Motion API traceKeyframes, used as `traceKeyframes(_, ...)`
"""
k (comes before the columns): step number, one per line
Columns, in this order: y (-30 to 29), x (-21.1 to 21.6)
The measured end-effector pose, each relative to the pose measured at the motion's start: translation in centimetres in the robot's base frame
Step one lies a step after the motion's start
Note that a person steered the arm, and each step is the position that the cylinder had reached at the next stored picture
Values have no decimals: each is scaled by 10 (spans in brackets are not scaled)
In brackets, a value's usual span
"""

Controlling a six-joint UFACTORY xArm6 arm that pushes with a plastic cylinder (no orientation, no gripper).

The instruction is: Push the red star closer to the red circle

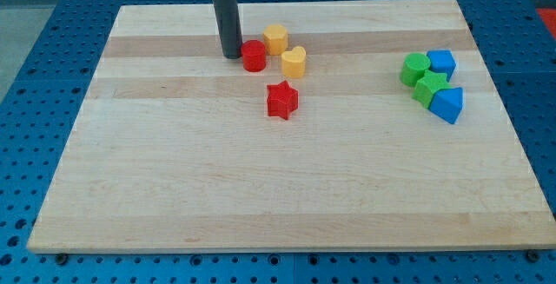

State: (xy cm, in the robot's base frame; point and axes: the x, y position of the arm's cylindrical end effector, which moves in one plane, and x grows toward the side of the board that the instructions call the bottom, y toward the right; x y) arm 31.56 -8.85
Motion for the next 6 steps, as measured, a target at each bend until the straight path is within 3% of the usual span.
traceKeyframes(3,-21,4)
traceKeyframes(6,-44,146)
